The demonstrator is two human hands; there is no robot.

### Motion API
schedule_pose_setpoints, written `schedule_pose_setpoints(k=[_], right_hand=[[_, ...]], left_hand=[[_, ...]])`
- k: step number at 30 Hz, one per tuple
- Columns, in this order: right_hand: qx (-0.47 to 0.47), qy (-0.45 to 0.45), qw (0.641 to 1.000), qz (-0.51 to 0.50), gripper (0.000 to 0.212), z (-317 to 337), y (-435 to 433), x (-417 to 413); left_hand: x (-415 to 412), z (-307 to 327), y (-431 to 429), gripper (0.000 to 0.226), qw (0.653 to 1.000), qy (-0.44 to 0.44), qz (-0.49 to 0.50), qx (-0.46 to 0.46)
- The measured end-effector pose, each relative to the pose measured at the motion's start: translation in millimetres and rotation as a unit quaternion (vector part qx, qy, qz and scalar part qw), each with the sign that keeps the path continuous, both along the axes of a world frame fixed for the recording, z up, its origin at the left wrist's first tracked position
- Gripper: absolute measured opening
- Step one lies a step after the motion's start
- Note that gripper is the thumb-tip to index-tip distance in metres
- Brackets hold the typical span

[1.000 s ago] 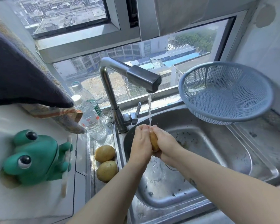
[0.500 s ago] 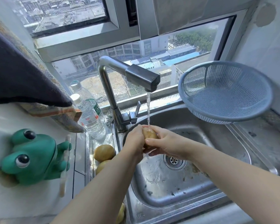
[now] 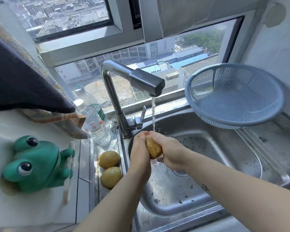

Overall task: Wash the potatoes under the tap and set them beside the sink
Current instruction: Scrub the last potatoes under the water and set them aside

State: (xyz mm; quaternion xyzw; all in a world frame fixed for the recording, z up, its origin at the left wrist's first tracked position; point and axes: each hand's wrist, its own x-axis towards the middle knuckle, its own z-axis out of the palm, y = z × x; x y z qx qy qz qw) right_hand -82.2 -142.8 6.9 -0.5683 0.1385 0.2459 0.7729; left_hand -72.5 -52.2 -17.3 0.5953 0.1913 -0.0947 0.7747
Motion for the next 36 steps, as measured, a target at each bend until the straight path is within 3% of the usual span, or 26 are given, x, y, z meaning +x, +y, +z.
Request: schedule_pose_setpoints(k=[3, 7, 12, 14, 16, 18, 20, 23, 28, 31, 36], right_hand=[[-0.052, -0.061, 0.995, 0.059, 0.049, -3.5, 2.0, -2.9], [-0.120, -0.090, 0.989, 0.016, 0.036, -3.3, 2.8, 1.2], [-0.034, 0.038, 0.984, -0.169, 0.034, -0.5, 7.0, 2.6], [-0.008, 0.041, 0.985, -0.166, 0.035, 0.2, 5.7, 0.6], [0.008, 0.000, 0.992, -0.128, 0.033, -1.3, 5.1, -1.0], [0.036, -0.039, 0.995, -0.083, 0.031, -2.0, 1.6, -2.9], [0.045, -0.064, 0.996, -0.038, 0.031, -1.7, -5.9, -4.0], [-0.015, -0.096, 0.995, 0.019, 0.028, -1.5, -10.5, -6.6], [-0.021, -0.089, 0.995, -0.042, 0.024, -8.8, 0.3, 2.0], [-0.047, -0.052, 0.992, -0.100, 0.030, -11.6, 8.8, 9.7], [0.002, -0.004, 0.992, -0.130, 0.035, -8.5, 8.8, 14.2]], left_hand=[[1.9, 4.9, 4.5, 0.020, 0.998, 0.037, 0.009, -0.054], [-1.3, 7.9, -4.8, 0.018, 0.994, 0.038, -0.007, -0.105], [-2.8, 6.3, -10.6, 0.013, 0.991, 0.036, -0.030, -0.122], [-3.0, 4.0, -10.5, 0.025, 0.991, 0.039, -0.016, -0.124], [-1.0, 4.2, -8.2, 0.022, 0.990, 0.038, 0.000, -0.134], [4.2, 6.3, -4.5, 0.008, 0.991, 0.044, 0.009, -0.129], [8.9, 10.2, -2.0, 0.010, 0.991, 0.058, -0.002, -0.120], [11.2, 19.8, -0.4, 0.016, 0.992, 0.081, -0.014, -0.099], [4.1, 24.4, -2.8, 0.033, 0.994, 0.063, -0.042, -0.076], [0.7, 21.8, -5.4, 0.033, 0.998, 0.029, -0.049, -0.024], [3.7, 21.2, 3.6, 0.027, 0.999, 0.006, -0.043, 0.006]])
